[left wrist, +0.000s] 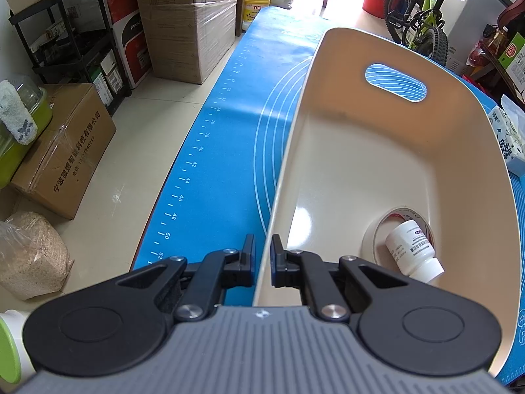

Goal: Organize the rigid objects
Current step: 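Lift the red figurine and lower it into the basket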

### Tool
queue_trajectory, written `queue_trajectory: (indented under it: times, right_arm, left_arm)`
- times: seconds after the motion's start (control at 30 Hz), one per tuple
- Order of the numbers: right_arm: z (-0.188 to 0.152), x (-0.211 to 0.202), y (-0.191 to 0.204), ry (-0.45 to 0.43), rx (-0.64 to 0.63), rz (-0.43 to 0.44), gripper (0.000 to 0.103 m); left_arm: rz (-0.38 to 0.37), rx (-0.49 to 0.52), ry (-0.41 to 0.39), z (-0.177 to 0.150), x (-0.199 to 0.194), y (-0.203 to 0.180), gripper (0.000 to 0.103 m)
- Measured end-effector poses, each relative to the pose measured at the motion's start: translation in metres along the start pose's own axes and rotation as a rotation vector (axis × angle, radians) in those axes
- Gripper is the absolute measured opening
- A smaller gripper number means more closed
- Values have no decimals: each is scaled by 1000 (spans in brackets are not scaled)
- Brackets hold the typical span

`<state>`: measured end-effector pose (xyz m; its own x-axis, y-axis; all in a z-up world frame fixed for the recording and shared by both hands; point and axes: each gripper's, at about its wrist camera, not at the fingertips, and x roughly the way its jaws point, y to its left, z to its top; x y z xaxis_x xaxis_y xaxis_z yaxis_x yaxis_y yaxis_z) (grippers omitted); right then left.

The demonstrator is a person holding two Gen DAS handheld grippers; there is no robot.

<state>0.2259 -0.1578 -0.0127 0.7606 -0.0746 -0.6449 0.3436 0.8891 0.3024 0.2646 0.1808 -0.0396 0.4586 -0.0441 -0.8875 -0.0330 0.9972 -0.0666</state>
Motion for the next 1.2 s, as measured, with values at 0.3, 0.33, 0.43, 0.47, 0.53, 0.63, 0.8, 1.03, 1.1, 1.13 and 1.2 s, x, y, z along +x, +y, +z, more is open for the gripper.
queue_trajectory:
  times: [0.3,0.33,0.43,0.47,0.53,0.63,0.8,1.03,1.1,1.13,1.2]
  right_arm:
    - [16,-18,70,-30,-111,188,38]
    - [16,-19,78,-29,-122,204,38]
    - [15,-18,100,-16,-140,256,38]
    - [13,-17,107,-3,-144,274,38]
    - [7,-16,124,12,-170,296,38]
    - [-3,-8,146,39,-230,311,38]
    - [-26,16,170,158,-266,324,39]
    - [-51,42,185,249,-338,293,39]
    - [-55,47,185,276,-353,286,39]
    - [-57,49,186,289,-368,280,39]
    - [-62,54,190,321,-398,263,39]
  left_arm:
    - [0,-1,0,0,0,0,11]
    - [0,-1,0,0,0,0,11]
    - [-2,-4,2,1,0,0,11]
    - [-2,-4,2,1,0,1,11]
    - [2,-1,3,1,0,0,11]
    - [5,2,2,1,0,-1,11]
    - [5,0,3,1,0,-2,11]
    - [0,-8,5,1,0,0,11]
    - [1,-7,5,1,0,0,11]
    - [2,-6,5,1,0,0,11]
    - [2,-6,5,1,0,1,11]
